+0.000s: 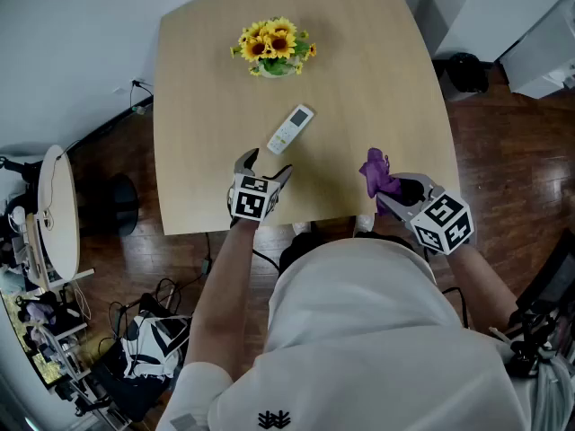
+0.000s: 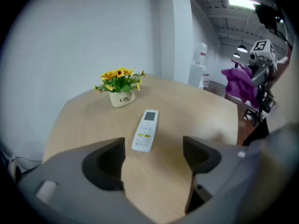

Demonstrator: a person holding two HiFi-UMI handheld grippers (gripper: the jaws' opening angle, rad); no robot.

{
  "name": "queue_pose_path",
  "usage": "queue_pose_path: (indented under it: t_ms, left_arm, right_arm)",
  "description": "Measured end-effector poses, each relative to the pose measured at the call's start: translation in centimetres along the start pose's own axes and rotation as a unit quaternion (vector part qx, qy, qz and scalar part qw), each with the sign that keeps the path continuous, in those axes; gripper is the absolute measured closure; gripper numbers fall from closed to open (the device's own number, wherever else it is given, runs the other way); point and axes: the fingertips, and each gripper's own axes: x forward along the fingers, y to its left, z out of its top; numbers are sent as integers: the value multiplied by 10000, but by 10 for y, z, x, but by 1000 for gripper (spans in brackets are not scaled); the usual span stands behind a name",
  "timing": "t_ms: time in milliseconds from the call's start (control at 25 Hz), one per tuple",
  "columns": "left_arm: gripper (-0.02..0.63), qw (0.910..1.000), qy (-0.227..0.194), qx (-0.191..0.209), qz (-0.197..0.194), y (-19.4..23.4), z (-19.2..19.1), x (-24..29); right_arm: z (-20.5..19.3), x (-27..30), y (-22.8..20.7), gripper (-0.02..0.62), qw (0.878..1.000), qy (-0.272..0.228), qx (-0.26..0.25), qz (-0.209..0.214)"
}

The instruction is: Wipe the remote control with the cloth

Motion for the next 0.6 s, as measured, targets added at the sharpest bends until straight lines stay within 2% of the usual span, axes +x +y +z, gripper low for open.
queue_pose_path:
  t_ms: [120,200,400,600]
  left_arm:
    - [212,9996,75,-171,-197,8,0,15]
    - [206,9995,131,-124,-272,13,-1,28]
    - [206,9982,268,268,-454,19,11,61]
    - [206,9952,403,611,-652,22,22,94]
  right_arm:
    - [4,0,2,469,9999,26,19,-105]
    - [6,-1,1,469,9997,28,64,-222]
    - [2,-4,-3,469,9975,60,340,-611]
    - [6,-1,10,469,9954,72,488,-820]
